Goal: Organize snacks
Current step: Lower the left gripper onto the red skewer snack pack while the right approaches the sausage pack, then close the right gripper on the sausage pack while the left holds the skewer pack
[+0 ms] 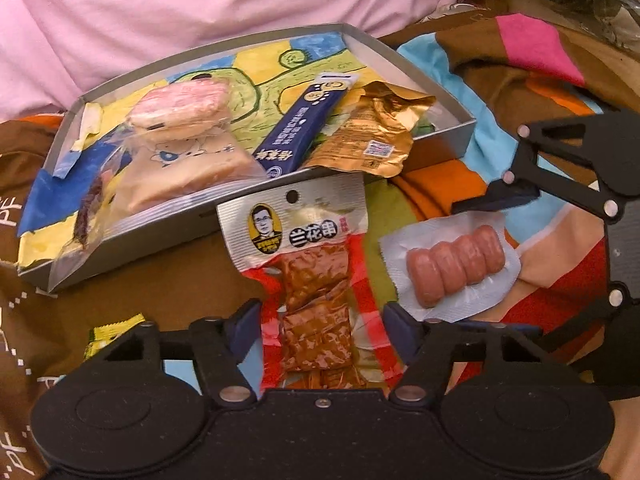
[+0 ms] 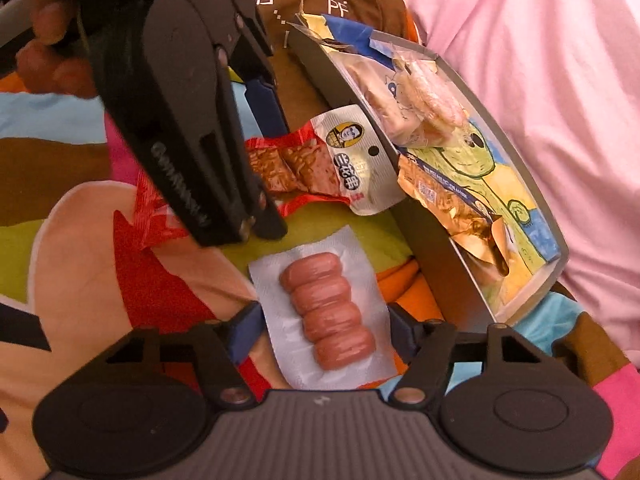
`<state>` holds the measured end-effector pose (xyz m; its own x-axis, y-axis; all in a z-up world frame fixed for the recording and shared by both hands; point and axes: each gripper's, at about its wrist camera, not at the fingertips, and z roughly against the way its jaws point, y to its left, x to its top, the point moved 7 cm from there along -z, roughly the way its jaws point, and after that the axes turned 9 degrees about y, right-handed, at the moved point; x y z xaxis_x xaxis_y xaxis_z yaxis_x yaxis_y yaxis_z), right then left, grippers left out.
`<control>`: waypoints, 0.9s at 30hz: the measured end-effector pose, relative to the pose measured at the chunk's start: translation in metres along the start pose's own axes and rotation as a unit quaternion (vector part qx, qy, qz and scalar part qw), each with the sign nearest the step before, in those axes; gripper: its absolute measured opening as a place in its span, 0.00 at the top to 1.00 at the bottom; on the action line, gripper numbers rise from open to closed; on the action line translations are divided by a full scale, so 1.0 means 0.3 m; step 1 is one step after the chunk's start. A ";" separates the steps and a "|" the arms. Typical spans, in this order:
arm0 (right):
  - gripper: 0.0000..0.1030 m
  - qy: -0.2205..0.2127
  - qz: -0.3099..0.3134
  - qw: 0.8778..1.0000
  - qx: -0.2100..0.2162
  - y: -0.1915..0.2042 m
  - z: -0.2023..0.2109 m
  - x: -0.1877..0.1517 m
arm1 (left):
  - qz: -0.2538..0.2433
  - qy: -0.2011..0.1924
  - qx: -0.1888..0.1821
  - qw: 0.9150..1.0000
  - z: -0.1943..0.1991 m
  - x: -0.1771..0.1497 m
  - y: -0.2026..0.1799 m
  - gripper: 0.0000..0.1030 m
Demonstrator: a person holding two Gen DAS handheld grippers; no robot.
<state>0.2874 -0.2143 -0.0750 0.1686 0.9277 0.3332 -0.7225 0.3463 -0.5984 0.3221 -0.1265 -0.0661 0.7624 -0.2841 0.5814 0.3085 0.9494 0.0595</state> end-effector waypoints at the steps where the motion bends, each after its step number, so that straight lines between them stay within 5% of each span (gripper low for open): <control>1: 0.34 0.003 -0.001 1.000 0.000 0.003 0.002 0.000 | 0.005 0.001 -0.006 1.000 0.005 -0.002 0.007 0.37; 12: 0.39 0.066 -0.090 0.992 0.059 0.025 0.055 -0.008 | 0.045 0.046 -0.043 0.997 0.058 -0.120 0.052 0.43; 21: 0.38 0.098 -0.180 0.963 0.177 0.134 0.139 -0.010 | 0.059 0.093 -0.060 0.992 0.118 -0.302 0.096 0.42; 27: 0.31 0.099 -0.182 0.963 0.172 0.166 0.130 0.001 | 0.040 0.104 -0.056 0.992 0.110 -0.320 0.088 0.36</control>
<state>0.2252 -0.2024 -0.0763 0.5516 0.7745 0.3097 -0.7656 0.6175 -0.1804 0.2382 -0.0698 -0.0936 0.8839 -0.2413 0.4007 0.2953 0.9522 -0.0780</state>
